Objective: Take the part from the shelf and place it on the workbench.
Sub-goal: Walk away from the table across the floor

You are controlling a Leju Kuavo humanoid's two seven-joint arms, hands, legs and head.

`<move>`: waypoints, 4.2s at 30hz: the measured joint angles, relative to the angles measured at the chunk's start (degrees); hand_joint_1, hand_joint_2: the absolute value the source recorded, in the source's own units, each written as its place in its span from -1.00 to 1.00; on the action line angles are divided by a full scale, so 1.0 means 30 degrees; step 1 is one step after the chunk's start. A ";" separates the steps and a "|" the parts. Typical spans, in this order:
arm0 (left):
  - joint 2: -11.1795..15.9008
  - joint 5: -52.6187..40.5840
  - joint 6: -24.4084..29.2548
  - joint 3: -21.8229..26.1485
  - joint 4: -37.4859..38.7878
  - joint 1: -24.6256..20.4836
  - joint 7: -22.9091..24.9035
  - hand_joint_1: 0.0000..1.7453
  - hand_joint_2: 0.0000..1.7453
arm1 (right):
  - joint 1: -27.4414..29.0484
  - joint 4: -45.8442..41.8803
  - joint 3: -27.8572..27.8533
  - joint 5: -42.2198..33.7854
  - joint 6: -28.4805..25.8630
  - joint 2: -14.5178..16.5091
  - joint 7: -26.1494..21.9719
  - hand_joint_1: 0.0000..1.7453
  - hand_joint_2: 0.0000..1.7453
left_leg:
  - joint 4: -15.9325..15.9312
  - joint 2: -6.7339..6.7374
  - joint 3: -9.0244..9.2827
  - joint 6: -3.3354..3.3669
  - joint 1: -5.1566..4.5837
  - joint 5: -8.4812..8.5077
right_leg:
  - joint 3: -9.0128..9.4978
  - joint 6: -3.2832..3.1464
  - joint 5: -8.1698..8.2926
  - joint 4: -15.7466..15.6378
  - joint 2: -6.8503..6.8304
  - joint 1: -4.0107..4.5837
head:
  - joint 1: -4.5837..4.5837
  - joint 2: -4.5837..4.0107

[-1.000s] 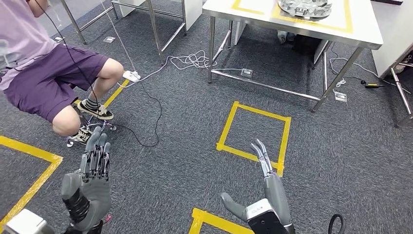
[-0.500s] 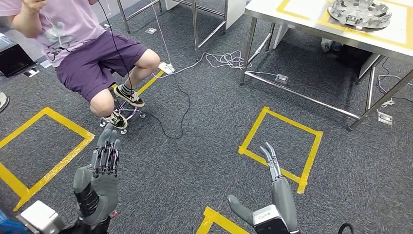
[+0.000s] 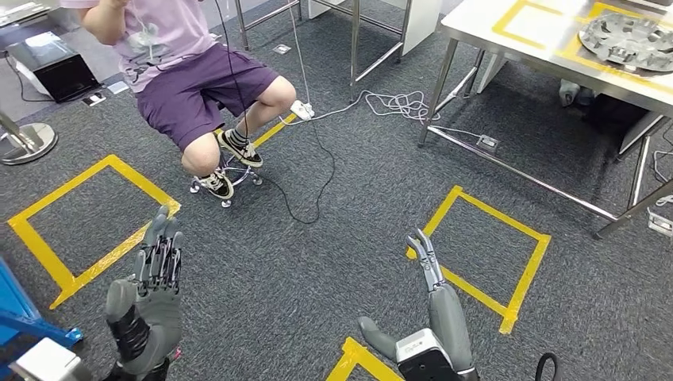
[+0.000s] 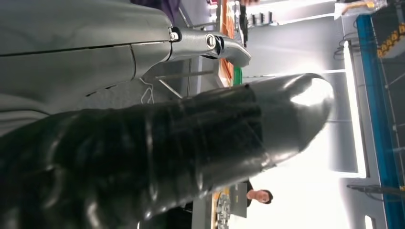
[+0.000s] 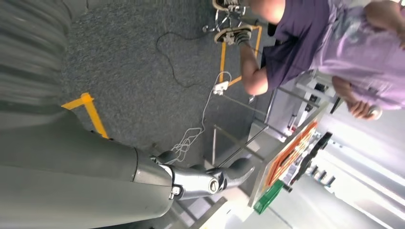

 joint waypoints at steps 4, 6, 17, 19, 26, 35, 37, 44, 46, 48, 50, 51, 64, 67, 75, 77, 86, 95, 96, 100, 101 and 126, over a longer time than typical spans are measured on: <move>-0.0013 0.0000 -0.0009 -0.0007 0.0007 -0.0012 -0.0002 -1.00 -1.00 | 0.0013 0.0000 0.0020 0.0018 0.0007 -0.0027 0.0026 -1.00 1.00 | -0.0030 -0.0812 -0.0045 0.0292 0.0059 0.0306 | -0.1825 0.0300 -0.2163 0.4210 0.1443 -0.0099 | 0.0397 0.0000; -0.0013 0.0000 -0.0011 -0.0009 0.0020 -0.0003 0.0002 -1.00 -1.00 | 0.0022 0.0000 0.0025 0.0016 0.0007 -0.0051 0.0029 -1.00 1.00 | 0.0035 -0.1292 -0.0102 0.0301 0.0012 0.0318 | -0.2417 0.0253 -0.2181 0.5368 0.1552 -0.0096 | 0.0525 0.0000; -0.0005 0.0000 -0.0011 0.0006 0.0016 -0.0005 -0.0064 -1.00 -1.00 | -0.0105 -0.0006 0.0033 0.0100 0.0056 -0.0073 0.0084 -1.00 1.00 | 0.1237 -0.1968 -0.1294 -0.0530 0.0063 -0.0150 | 0.0198 -0.0880 0.0927 -0.1030 0.2084 -0.0121 | 0.0632 0.0005; -0.0009 0.0000 -0.0007 0.0000 0.0029 -0.0010 -0.0078 -1.00 -1.00 | -0.0076 -0.0002 0.0033 0.0126 0.0093 -0.0071 0.0106 -1.00 1.00 | 0.3611 -0.1095 -0.2443 -0.0670 0.0070 -0.1358 | 0.0166 -0.0915 0.0951 -0.1073 0.1656 -0.0084 | 0.0426 0.0005; -0.0002 0.0007 0.0002 0.0004 0.0077 -0.0023 -0.0078 -1.00 -1.00 | -0.0061 0.0000 0.0107 0.0193 0.0120 -0.0077 0.0170 -1.00 1.00 | 0.1191 0.0290 -0.0404 -0.0903 0.0321 -0.0369 | -0.0166 -0.0513 0.0776 -0.0540 0.0299 -0.0087 | -0.0108 0.0005; 0.0002 0.0007 -0.0009 0.0007 0.0071 -0.0013 -0.0082 -1.00 -1.00 | -0.0066 0.0000 0.0189 0.0222 0.0117 -0.0095 0.0169 -1.00 1.00 | 0.0365 -0.0794 -0.0222 0.0242 0.0027 -0.0005 | -0.2248 0.0265 -0.1759 0.4100 0.1379 -0.0172 | 0.0383 0.0000; 0.0002 0.0007 -0.0009 0.0005 0.0093 0.0008 -0.0078 -1.00 -1.00 | -0.0050 0.0000 0.0204 0.0222 0.0117 -0.0097 0.0173 -1.00 1.00 | 0.0377 -0.1303 -0.0298 0.0338 -0.0127 0.0060 | -0.2802 0.0076 -0.1929 0.5333 0.1558 -0.0093 | 0.0515 0.0002; -0.0006 -0.0254 -0.0009 0.0005 0.0086 0.0007 -0.0024 -1.00 -1.00 | -0.0109 -0.0037 0.0222 0.0304 0.0117 -0.0098 0.0168 -1.00 1.00 | 0.0175 -0.2582 -0.0384 0.0075 0.0006 0.0377 | -0.0095 -0.0990 0.0375 -0.0182 0.2670 0.0490 | 0.0612 0.0003; 0.0033 -0.0590 0.0007 0.0020 -0.0054 0.0038 0.0078 -1.00 -1.00 | -0.0129 -0.0058 0.0231 0.0362 0.0117 -0.0095 0.0168 -1.00 1.00 | 0.0116 -0.2581 -0.0509 -0.0093 0.0027 0.0477 | 0.0088 -0.1154 0.0640 -0.0580 0.2354 0.0481 | 0.0714 0.0005; 0.0122 -0.0865 0.0009 0.0078 -0.0386 0.0027 0.0154 -1.00 -1.00 | -0.0131 -0.0066 0.0244 0.0401 0.0111 -0.0082 0.0162 -1.00 1.00 | 0.0642 -0.1879 -0.0853 -0.0199 -0.0057 0.0101 | 0.0326 -0.1201 0.0907 -0.1095 0.2006 0.0375 | 0.0603 0.0004; 0.0219 -0.1007 -0.0057 0.0158 -0.0905 0.0027 0.0206 -1.00 -1.00 | -0.0078 -0.0062 0.0253 0.0432 0.0100 -0.0076 0.0159 -1.00 1.00 | 0.2564 -0.1071 -0.1805 -0.0371 -0.0022 -0.0983 | 0.0386 -0.1202 0.0966 -0.1246 0.1655 0.0339 | 0.0328 0.0002; 0.0273 -0.1035 -0.0119 0.0197 -0.1212 0.0050 0.0230 -1.00 -1.00 | -0.0046 -0.0060 0.0260 0.0468 0.0097 -0.0076 0.0157 -1.00 1.00 | 0.3827 -0.0885 -0.2420 -0.0510 0.0056 -0.1559 | 0.0343 -0.1216 0.0954 -0.1222 0.1432 0.0330 | 0.0180 0.0002; 0.0463 -0.0199 -0.0341 0.0291 -0.2515 0.0282 -0.0193 -1.00 -1.00 | -0.0045 -0.0166 0.0311 0.0953 0.0058 -0.0082 0.0217 -1.00 1.00 | 0.0556 -0.0603 -0.0332 -0.0021 0.0256 -0.0046 | -0.0828 0.0161 -0.0772 0.1498 0.0796 -0.0123 | -0.0056 0.0000; 0.0472 -0.0022 -0.0397 0.0291 -0.2539 0.0308 -0.0228 -1.00 -1.00 | -0.0006 -0.0171 0.0317 0.1015 0.0044 -0.0098 0.0264 -1.00 1.00 | 0.0570 -0.1197 -0.0544 0.0140 0.0117 0.0087 | -0.2322 0.0140 -0.2369 0.5044 0.1553 -0.0149 | 0.0218 0.0002; 0.0477 0.0102 -0.0459 0.0295 -0.2539 0.0352 -0.0328 -1.00 -1.00 | -0.0010 -0.0255 0.0322 0.1209 0.0016 -0.0106 0.0315 -1.00 1.00 | 0.0499 -0.2864 -0.0900 -0.0277 0.0191 0.0537 | 0.0012 -0.0764 -0.0163 0.0170 0.3111 0.0175 | 0.0342 0.0004; 0.0492 0.0102 -0.0428 0.0306 -0.2539 0.0411 -0.0342 -1.00 -1.00 | -0.0029 -0.0313 0.0324 0.1315 0.0013 -0.0104 0.0346 -1.00 1.00 | 0.0458 -0.3156 -0.1054 -0.0533 0.0285 0.0694 | 0.0187 -0.0878 0.0064 -0.0129 0.2760 0.0210 | 0.0388 0.0004; 0.0534 0.0332 -0.0253 0.0399 -0.2430 0.0444 -0.0344 -1.00 -1.00 | 0.0080 -0.0364 0.0484 0.1464 0.0009 -0.0097 0.0505 -1.00 1.00 | 0.3468 -0.0392 -0.1963 -0.0884 0.0081 -0.0859 | 0.0168 -0.1056 0.0540 -0.0687 0.0651 0.0299 | -0.0468 0.0000; 0.0532 0.0432 -0.0297 0.0455 -0.2417 0.0414 -0.0370 -1.00 -1.00 | 0.0020 -0.0425 0.0541 0.1816 -0.0027 -0.0123 0.0694 -1.00 1.00 | 0.0141 -0.0310 0.0003 0.0148 0.0044 0.0001 | -0.0427 -0.0051 -0.0708 0.1010 0.0736 0.0246 | -0.0374 -0.0002; 0.0528 0.0435 -0.0311 0.0454 -0.2417 0.0404 -0.0370 -1.00 -1.00 | 0.0029 -0.0450 0.0543 0.1860 -0.0033 -0.0136 0.0740 -1.00 1.00 | 0.0138 -0.0500 -0.0064 0.0203 0.0050 0.0058 | -0.0945 0.0028 -0.1383 0.2199 0.1180 0.0199 | -0.0274 0.0000; 0.0526 0.0459 -0.0346 0.0450 -0.2331 0.0411 -0.0368 -1.00 -1.00 | 0.0086 -0.0481 0.0543 0.2016 -0.0036 -0.0184 0.0889 -1.00 1.00 | 0.0157 -0.1388 -0.0302 0.0231 0.0024 0.0237 | -0.2466 0.0020 -0.2515 0.5746 0.1585 0.0097 | -0.0051 0.0004; 0.0526 0.0473 -0.0351 0.0448 -0.2302 0.0412 -0.0375 -1.00 -1.00 | 0.0089 -0.0481 0.0543 0.2056 -0.0038 -0.0189 0.0903 -1.00 1.00 | 0.0158 -0.1616 -0.0306 0.0201 0.0024 0.0265 | -0.2133 -0.0042 -0.1981 0.5019 0.1634 0.0089 | -0.0024 0.0004; 0.0515 0.0849 -0.0437 0.0466 -0.1936 0.0469 -0.0984 -1.00 -1.00 | 0.0147 -0.0736 0.0596 0.2655 -0.0224 -0.0277 0.1075 -1.00 1.00 | -0.0503 0.0007 0.0501 0.0193 -0.0231 -0.0029 | -0.0125 -0.0450 -0.0216 0.0230 0.0314 0.0398 | -0.0727 0.0002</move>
